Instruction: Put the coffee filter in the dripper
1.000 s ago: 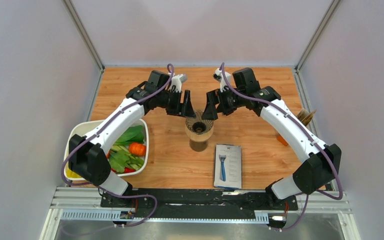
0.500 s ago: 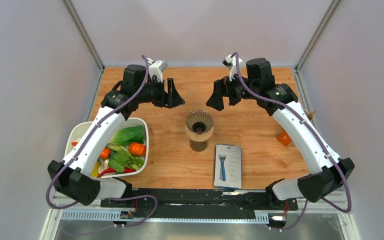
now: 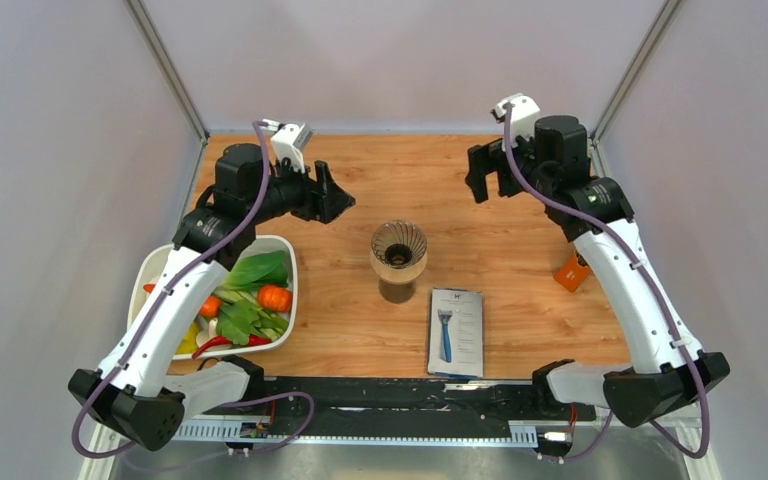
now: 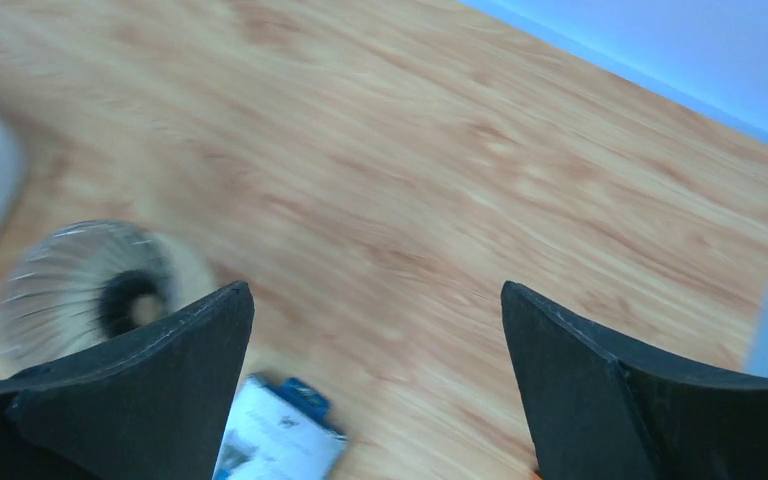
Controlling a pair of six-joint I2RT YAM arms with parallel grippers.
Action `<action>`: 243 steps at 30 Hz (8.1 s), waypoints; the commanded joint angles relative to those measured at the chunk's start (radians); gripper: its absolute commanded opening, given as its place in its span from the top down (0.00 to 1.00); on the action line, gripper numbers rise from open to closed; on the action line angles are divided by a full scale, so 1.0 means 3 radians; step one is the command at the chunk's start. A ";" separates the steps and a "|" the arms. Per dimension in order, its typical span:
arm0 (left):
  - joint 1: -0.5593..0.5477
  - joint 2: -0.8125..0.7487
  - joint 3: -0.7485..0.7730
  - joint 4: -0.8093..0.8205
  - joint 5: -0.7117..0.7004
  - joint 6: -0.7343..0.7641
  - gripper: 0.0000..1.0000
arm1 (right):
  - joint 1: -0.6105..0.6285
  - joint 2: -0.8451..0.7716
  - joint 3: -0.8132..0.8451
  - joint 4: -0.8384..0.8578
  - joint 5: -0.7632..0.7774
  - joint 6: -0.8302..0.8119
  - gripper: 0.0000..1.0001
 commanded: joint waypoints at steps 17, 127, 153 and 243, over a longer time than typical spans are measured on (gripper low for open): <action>0.0004 0.0565 0.0633 -0.0997 0.0086 0.0681 0.24 | -0.2084 -0.0067 -0.0446 0.0071 0.1306 0.0989 0.27; 0.0000 0.0924 0.0951 -0.1079 0.0240 0.0557 0.21 | -0.2381 -0.0748 -0.1603 0.0413 0.0957 0.1777 1.00; 0.0000 0.0851 0.1100 -0.0918 0.0222 0.0680 0.21 | -0.2383 -0.1250 -0.0893 0.0435 -0.0405 0.1055 1.00; -0.1410 -0.0472 -0.0262 -0.0038 0.0219 0.6576 1.00 | -0.1090 -0.0928 -0.0210 0.0854 -0.2943 0.0799 0.07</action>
